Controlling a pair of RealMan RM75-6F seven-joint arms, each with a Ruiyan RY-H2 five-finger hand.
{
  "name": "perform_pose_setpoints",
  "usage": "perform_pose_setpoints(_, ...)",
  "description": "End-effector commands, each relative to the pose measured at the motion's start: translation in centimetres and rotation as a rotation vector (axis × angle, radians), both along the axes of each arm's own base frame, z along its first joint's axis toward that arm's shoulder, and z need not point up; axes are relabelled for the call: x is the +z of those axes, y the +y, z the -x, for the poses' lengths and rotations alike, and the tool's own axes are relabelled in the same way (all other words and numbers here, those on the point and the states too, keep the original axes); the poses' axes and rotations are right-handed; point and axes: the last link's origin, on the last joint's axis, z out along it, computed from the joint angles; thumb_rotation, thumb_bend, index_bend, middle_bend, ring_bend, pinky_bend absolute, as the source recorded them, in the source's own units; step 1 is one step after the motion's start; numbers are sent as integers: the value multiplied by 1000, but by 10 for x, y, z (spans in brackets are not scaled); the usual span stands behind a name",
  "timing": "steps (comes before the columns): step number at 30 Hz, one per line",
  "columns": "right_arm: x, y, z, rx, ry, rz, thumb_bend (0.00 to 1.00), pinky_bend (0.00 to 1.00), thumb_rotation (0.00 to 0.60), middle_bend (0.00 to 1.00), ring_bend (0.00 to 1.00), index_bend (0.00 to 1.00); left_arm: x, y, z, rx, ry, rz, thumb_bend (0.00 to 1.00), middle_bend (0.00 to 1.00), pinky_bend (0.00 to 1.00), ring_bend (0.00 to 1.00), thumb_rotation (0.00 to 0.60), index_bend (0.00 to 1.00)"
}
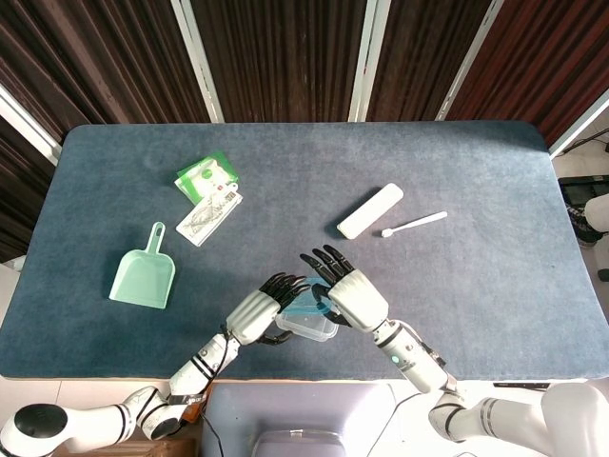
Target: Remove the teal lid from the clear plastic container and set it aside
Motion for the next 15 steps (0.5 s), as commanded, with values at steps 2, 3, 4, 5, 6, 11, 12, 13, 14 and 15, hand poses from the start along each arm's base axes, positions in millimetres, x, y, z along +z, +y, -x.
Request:
perform_pose_setpoints(2,6,-1,-1,3,-6,18,776,48,600,185,0,767,5,1,2,-6,-3,-25,282,0,0,0,600,0)
perform_pose_setpoints(3,9,-2,-1,3,-8,24,776,50,600,185,0,767,7,2,3,-8,-4,-34,282,0,0,0,600,0)
perform_pose_setpoints(4,11,-2,-1,4,-9,28,776,53,600,186,0,768,8,2,3,-8,-5,-41,282,0,0,0,600,0)
perform_pose_setpoints(5,13,-3,0,5,-10,36,776,53,600,186,0,768,10,3,4,-8,-6,-48,282,0,0,0,600,0)
perform_pose_setpoints(6,14,-3,0,5,-9,38,776,53,600,186,0,768,11,3,4,-8,-7,-51,283,0,0,0,600,0)
perform_pose_setpoints(11,22,-5,1,3,-14,58,776,58,600,189,0,770,16,6,7,-1,-9,-70,283,0,0,0,600,0)
perform_pose_setpoints(12,25,-6,1,2,-16,65,777,60,600,190,0,771,19,7,8,4,-9,-76,284,0,0,0,600,0)
perform_pose_setpoints(13,27,-7,2,2,-17,71,776,62,600,191,0,772,20,8,9,8,-9,-81,284,0,0,0,600,0)
perform_pose_setpoints(14,36,-12,3,4,-15,109,777,64,600,191,0,773,26,11,15,21,-6,-103,284,0,0,0,600,0)
perform_pose_setpoints(15,40,-14,4,6,-10,122,777,66,600,192,0,774,29,12,17,25,-3,-109,284,0,0,0,600,0)
